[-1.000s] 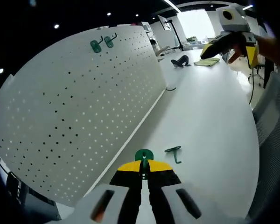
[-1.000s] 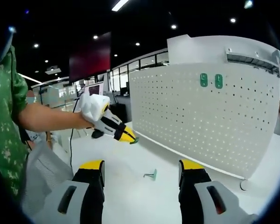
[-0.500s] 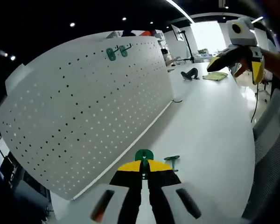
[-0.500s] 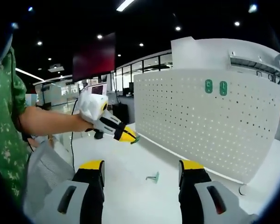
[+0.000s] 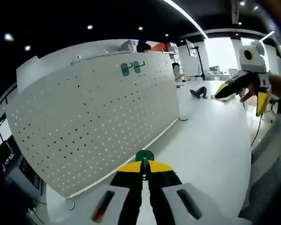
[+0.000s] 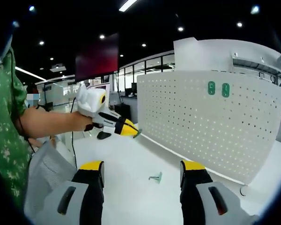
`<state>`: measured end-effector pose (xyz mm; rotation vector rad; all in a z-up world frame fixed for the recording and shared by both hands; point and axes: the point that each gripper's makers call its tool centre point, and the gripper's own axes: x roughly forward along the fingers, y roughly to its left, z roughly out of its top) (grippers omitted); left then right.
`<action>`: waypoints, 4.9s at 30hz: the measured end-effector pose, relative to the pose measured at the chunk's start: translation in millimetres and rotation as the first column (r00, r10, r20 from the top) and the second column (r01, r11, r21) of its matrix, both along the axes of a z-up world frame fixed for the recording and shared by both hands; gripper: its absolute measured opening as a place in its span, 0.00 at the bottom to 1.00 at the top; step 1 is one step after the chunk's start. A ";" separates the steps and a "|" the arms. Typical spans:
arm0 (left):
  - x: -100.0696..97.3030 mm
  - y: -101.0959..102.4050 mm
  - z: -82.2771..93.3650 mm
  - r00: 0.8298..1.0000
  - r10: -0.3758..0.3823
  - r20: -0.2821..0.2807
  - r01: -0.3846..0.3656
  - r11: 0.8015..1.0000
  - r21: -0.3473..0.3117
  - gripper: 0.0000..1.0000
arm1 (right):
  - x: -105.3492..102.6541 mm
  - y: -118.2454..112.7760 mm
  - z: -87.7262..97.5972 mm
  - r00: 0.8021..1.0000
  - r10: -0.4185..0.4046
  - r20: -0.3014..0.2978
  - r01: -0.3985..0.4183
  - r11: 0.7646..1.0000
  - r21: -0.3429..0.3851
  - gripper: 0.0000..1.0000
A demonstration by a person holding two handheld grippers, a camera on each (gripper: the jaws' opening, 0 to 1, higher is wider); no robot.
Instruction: Insert the hook assembly into the mounting plate slot until the hook locks in place.
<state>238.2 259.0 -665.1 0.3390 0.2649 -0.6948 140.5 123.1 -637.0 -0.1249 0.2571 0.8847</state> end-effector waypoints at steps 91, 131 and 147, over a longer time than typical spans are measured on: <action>66.0 -80.0 153.0 0.912 0.360 0.197 -0.261 0.879 -0.398 0.03 | 4.3 -42.8 18.9 0.999 -0.019 0.047 0.017 0.999 0.030 0.76; 128.5 -94.4 166.7 0.817 0.536 0.213 -0.359 0.761 -0.540 0.03 | 24.3 -79.6 3.2 0.999 -0.042 0.002 0.042 0.999 0.019 0.76; 144.1 -90.6 159.3 0.783 0.586 0.207 -0.414 0.740 -0.530 0.03 | 35.5 -96.0 33.3 0.994 -0.078 0.073 0.072 0.995 0.074 0.82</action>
